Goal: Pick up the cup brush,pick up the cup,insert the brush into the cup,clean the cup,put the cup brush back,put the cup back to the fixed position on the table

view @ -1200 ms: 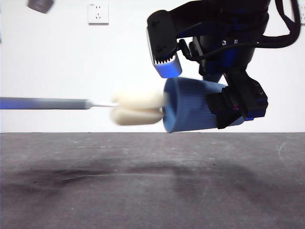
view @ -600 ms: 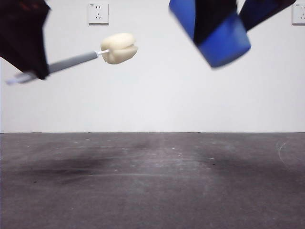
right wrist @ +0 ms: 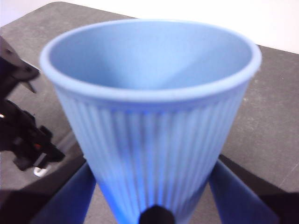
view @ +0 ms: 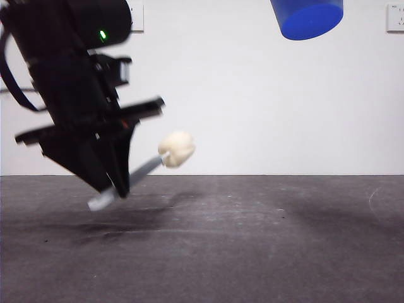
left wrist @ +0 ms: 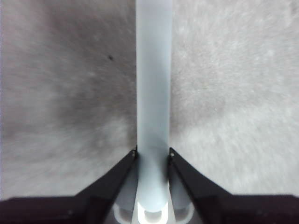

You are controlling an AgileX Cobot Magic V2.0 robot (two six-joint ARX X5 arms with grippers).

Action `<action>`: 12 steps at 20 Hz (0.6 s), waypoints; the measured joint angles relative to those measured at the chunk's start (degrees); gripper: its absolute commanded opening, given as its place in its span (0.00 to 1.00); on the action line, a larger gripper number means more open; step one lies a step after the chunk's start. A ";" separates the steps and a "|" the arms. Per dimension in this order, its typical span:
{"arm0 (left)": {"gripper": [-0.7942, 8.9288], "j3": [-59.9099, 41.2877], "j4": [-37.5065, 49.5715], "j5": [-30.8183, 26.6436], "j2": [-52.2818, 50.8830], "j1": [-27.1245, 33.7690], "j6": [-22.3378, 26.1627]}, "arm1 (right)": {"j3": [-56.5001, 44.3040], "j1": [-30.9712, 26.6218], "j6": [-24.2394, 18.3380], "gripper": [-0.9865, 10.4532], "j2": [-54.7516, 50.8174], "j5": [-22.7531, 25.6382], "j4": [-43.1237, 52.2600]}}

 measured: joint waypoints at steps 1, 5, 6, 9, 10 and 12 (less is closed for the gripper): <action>0.07 0.00 0.85 0.00 1.49 -0.11 -1.05 | 0.00 0.00 0.15 0.08 0.00 -0.57 0.00; 0.07 -0.22 1.88 -2.86 4.26 -0.09 -4.24 | 0.00 0.00 0.39 0.08 0.00 -1.38 -0.33; 0.07 -0.22 2.86 -3.02 4.22 -0.09 -4.63 | 0.00 0.00 0.39 0.08 0.00 -1.36 -0.39; 0.07 -0.20 3.89 -4.22 4.24 -0.11 -5.46 | 0.00 0.00 0.61 0.08 0.00 -1.38 -0.39; 0.07 -0.20 3.89 -4.33 4.39 -0.15 -5.62 | 0.00 0.00 0.79 0.08 0.00 -1.38 -0.39; 0.07 -0.20 3.76 -4.42 5.79 -0.31 -5.70 | 0.00 0.00 0.83 0.08 0.00 -1.38 -0.39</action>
